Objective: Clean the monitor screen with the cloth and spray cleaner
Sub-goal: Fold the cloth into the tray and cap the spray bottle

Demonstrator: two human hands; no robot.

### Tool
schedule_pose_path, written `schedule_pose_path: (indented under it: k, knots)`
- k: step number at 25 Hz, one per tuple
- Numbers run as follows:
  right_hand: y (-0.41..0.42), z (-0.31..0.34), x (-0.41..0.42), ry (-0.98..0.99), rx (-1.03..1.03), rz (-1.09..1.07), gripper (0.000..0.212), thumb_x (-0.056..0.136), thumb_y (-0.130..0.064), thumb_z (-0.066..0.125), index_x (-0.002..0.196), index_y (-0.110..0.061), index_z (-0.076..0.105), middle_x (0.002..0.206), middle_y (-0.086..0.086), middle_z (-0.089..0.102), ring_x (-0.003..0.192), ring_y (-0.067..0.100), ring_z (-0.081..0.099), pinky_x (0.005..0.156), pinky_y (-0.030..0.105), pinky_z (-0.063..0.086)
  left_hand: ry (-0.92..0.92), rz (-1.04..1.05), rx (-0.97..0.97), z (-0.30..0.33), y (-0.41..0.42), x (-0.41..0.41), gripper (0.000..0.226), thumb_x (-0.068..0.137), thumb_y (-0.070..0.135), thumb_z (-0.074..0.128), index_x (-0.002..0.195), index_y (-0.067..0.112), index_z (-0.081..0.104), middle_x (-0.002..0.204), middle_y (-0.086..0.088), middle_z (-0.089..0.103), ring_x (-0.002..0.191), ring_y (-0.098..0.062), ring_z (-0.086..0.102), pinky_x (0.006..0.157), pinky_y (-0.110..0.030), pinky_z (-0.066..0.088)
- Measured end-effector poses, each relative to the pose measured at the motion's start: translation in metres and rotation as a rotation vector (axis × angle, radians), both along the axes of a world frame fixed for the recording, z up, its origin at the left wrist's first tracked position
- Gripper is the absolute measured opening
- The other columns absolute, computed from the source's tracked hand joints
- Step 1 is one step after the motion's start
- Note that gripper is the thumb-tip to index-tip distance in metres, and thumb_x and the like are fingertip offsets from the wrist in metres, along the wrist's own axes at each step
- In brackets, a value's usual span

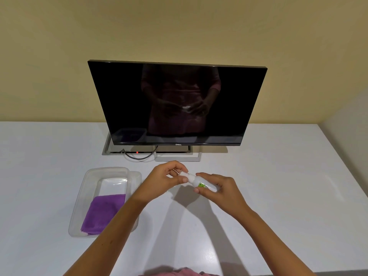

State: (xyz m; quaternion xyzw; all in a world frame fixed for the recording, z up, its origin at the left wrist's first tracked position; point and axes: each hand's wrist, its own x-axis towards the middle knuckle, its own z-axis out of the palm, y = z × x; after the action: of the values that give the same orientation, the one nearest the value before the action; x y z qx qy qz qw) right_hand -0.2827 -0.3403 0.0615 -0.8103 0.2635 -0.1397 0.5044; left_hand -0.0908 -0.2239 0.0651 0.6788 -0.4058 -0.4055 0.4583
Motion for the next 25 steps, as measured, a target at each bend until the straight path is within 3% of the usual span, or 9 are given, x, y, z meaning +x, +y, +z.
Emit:
schedule_pose_path:
  k: [3, 6, 8, 12, 16, 22, 25]
  knots:
    - [0.0, 0.007, 0.0, 0.003, 0.01, -0.021, 0.032, 0.074, -0.051, 0.075, 0.105, -0.046, 0.068, 0.082, -0.011, 0.068, 0.071, 0.006, 0.055, 0.062, 0.016, 0.039, 0.09, -0.1, 0.006, 0.015, 0.003, 0.002, 0.032, 0.08, 0.044, 0.069, 0.111, 0.038, 0.061, 0.109, 0.011, 0.065, 0.1, -0.008, 0.062, 0.085, -0.027, 0.05]
    - [0.003, 0.016, 0.004, -0.002, -0.011, -0.013, 0.034, 0.071, -0.053, 0.077, 0.104, -0.046, 0.068, 0.077, -0.014, 0.065, 0.069, 0.006, 0.055, 0.06, 0.013, 0.037, 0.309, -0.023, -0.006, 0.029, -0.001, -0.004, 0.069, 0.078, 0.079, 0.036, 0.131, 0.038, 0.048, 0.127, 0.015, 0.06, 0.118, -0.005, 0.057, 0.097, -0.034, 0.048]
    - [0.006, 0.024, 0.007, -0.006, -0.053, 0.028, 0.035, 0.071, -0.056, 0.074, 0.104, -0.046, 0.068, 0.074, -0.01, 0.063, 0.067, 0.008, 0.053, 0.059, 0.015, 0.036, 0.41, 0.035, 0.01, 0.035, -0.009, -0.012, 0.075, 0.078, 0.079, 0.017, 0.133, 0.039, 0.047, 0.128, 0.016, 0.061, 0.122, -0.006, 0.054, 0.102, -0.04, 0.042]
    - [0.012, 0.04, 0.009, -0.002, -0.175, 0.082, 0.035, 0.073, -0.056, 0.07, 0.096, -0.03, 0.073, 0.063, -0.003, 0.057, 0.062, 0.013, 0.049, 0.057, 0.025, 0.037, 0.611, 0.083, -0.016, 0.041, -0.015, -0.028, 0.077, 0.081, 0.075, 0.012, 0.132, 0.033, 0.052, 0.129, 0.005, 0.063, 0.123, -0.015, 0.056, 0.109, -0.046, 0.037]
    - [0.016, 0.059, 0.01, 0.009, -0.165, 0.094, 0.031, 0.072, -0.053, 0.069, 0.099, -0.038, 0.072, 0.061, 0.0, 0.057, 0.058, 0.011, 0.047, 0.055, 0.021, 0.032, 0.555, 0.054, -0.109, 0.047, -0.009, -0.031, 0.075, 0.084, 0.076, 0.007, 0.134, 0.04, 0.049, 0.132, 0.003, 0.061, 0.126, -0.014, 0.053, 0.111, -0.05, 0.032]
    - [0.025, 0.081, 0.022, 0.037, -0.02, 0.12, 0.028, 0.073, -0.05, 0.071, 0.1, -0.045, 0.072, 0.081, -0.003, 0.073, 0.075, 0.024, 0.061, 0.065, 0.034, 0.045, 0.404, 0.045, -0.201, 0.061, 0.001, -0.025, 0.071, 0.082, 0.078, 0.01, 0.133, 0.045, 0.046, 0.129, 0.007, 0.062, 0.126, -0.009, 0.052, 0.106, -0.052, 0.04]
    - [0.031, 0.083, 0.028, 0.058, 0.006, 0.144, 0.026, 0.074, -0.047, 0.072, 0.1, -0.045, 0.073, 0.078, -0.006, 0.073, 0.057, 0.015, 0.051, 0.054, 0.03, 0.039, 0.379, 0.056, -0.196, 0.062, 0.01, -0.021, 0.066, 0.086, 0.073, 0.008, 0.133, 0.046, 0.047, 0.129, 0.008, 0.062, 0.125, -0.008, 0.052, 0.101, -0.049, 0.046]
